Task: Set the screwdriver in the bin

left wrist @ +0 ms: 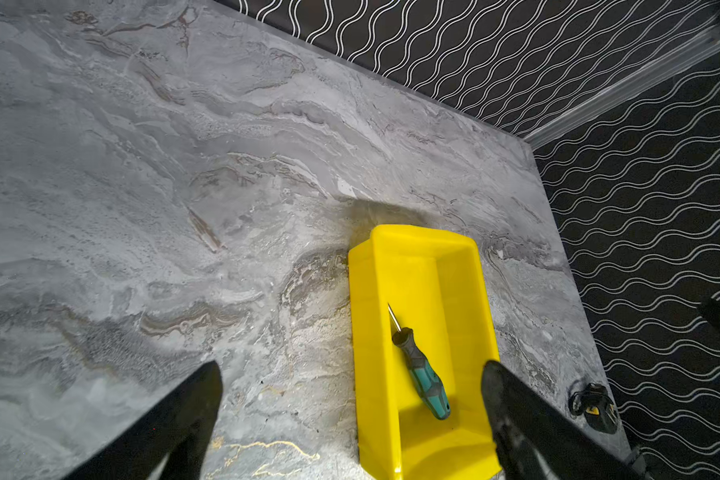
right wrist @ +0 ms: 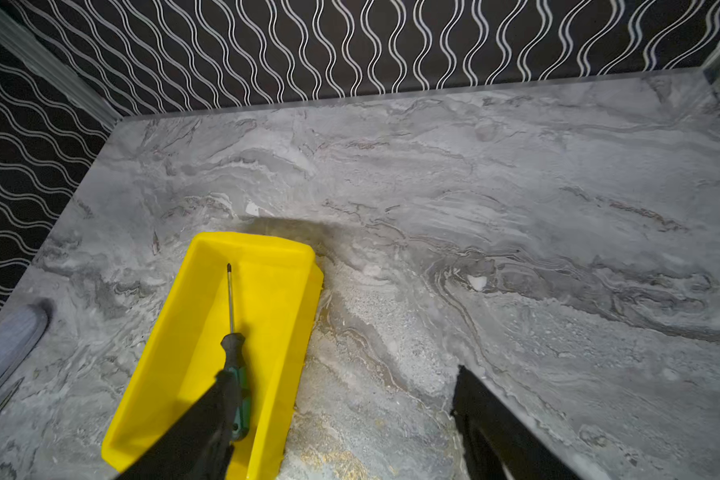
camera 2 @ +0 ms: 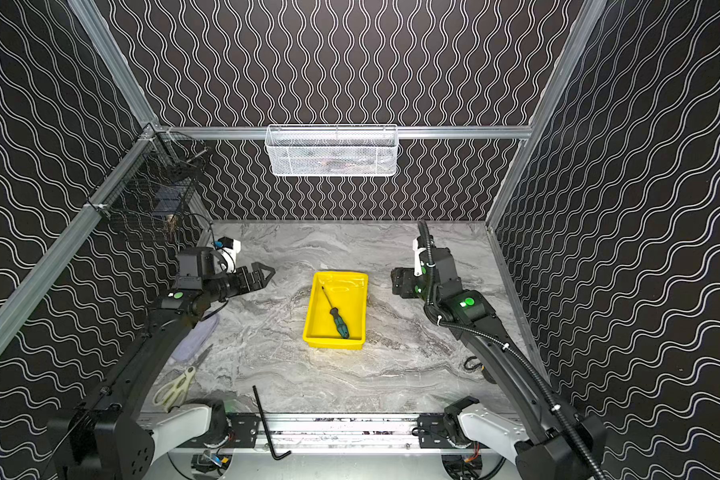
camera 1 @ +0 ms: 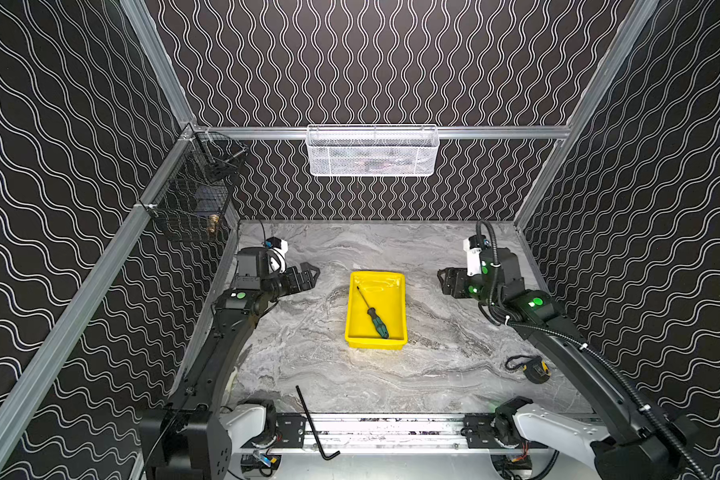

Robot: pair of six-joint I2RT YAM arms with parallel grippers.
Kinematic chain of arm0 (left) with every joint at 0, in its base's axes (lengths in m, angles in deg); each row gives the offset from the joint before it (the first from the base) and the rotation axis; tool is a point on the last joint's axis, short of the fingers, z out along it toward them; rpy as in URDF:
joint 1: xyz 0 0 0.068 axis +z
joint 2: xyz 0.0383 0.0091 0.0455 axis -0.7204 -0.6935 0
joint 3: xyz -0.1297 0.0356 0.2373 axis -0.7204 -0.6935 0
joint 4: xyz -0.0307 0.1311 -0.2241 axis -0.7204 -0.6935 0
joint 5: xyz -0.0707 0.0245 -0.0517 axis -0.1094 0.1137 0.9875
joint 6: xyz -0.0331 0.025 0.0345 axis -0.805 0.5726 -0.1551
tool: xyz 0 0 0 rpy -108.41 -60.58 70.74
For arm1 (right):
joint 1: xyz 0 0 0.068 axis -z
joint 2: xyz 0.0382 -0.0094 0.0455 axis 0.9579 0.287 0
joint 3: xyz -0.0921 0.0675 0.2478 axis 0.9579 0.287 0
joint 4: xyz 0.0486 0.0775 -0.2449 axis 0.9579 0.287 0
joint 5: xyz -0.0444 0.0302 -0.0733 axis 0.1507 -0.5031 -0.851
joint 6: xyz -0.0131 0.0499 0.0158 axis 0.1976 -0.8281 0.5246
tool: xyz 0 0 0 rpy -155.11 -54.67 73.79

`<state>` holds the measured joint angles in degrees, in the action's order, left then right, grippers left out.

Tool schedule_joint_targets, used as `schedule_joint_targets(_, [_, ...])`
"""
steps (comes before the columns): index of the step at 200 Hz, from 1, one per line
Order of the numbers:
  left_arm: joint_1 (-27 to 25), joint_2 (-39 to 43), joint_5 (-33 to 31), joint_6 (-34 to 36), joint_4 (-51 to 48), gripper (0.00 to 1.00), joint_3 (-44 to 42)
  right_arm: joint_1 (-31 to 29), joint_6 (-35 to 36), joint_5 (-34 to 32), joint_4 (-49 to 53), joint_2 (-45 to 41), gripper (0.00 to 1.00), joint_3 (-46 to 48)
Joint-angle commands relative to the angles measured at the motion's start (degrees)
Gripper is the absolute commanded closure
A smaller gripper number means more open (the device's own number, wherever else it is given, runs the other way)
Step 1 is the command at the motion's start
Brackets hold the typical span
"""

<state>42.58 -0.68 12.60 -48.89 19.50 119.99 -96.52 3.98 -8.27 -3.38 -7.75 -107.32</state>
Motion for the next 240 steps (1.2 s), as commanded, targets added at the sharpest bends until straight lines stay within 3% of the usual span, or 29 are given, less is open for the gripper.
schedule_joint_targets(1, [-0.1, 2.1, -1.8, 0.2, 4.8, 0.01, -1.9, 1.2, -0.4, -1.0, -3.6, -0.9, 0.15, 1.4])
schedule_joint_targets(23, [-0.1, 3.3, -6.6, 0.7, 5.2, 0.01, -3.7, 2.2, -1.5, -1.5, -5.9, -2.0, 0.10, 3.9])
schedule_joint_targets(33, [-0.1, 3.7, -7.8, 0.6, 6.2, 0.01, -4.8, 2.4, -1.6, -1.4, -7.0, -2.9, 0.00, 4.8])
schedule_joint_targets(115, [0.0, 4.0, -6.4, 3.4, 13.4, 0.01, -8.7, 4.2, 0.7, -6.1, -6.4, -9.3, 0.01, 6.1])
schedule_joint_targets(148, [-0.1, 5.2, -5.7, 4.2, 17.7, 0.01, -12.0, 5.3, 1.2, -4.9, -9.7, -10.1, 0.00, 8.8])
schedule_joint_targets(176, [-0.1, 5.9, -9.6, 6.1, 20.1, 0.01, -13.3, 6.8, 0.1, -2.0, -13.7, -9.1, 0.01, 11.0])
schedule_joint_targets(203, [-0.2, 7.8, -16.8, 7.9, 30.3, 0.01, -18.9, 7.8, -0.7, -0.6, -19.6, -8.2, 0.01, 14.3])
schedule_joint_targets(230, [-0.2, 7.5, -25.0, 12.9, 40.4, 0.01, -25.3, 8.3, -0.2, -8.6, -27.2, -6.7, 0.00, 19.5])
schedule_joint_targets(240, [-0.1, 6.4, -26.6, 14.6, 47.2, 0.01, -28.8, 8.5, 4.9, -9.7, -33.0, -6.8, 0.01, 23.2])
